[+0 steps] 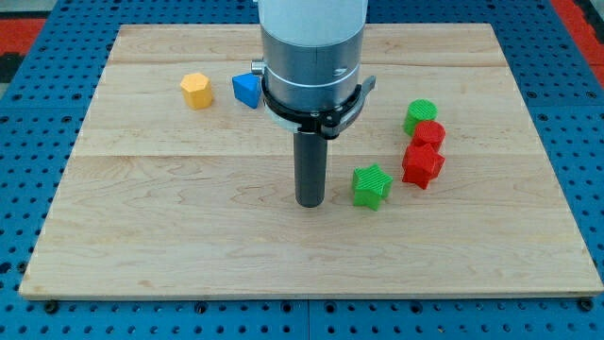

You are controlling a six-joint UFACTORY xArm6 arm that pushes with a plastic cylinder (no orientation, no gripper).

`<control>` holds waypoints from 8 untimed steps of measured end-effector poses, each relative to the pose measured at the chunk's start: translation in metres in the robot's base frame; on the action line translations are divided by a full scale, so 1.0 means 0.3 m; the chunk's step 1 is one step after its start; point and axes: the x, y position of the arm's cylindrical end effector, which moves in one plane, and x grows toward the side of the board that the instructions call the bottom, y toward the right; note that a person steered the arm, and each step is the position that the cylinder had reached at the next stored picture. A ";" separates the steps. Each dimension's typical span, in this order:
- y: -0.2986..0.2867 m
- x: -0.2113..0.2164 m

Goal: Push the green star into the red star

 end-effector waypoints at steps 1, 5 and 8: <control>0.077 -0.007; 0.259 -0.017; 0.245 0.110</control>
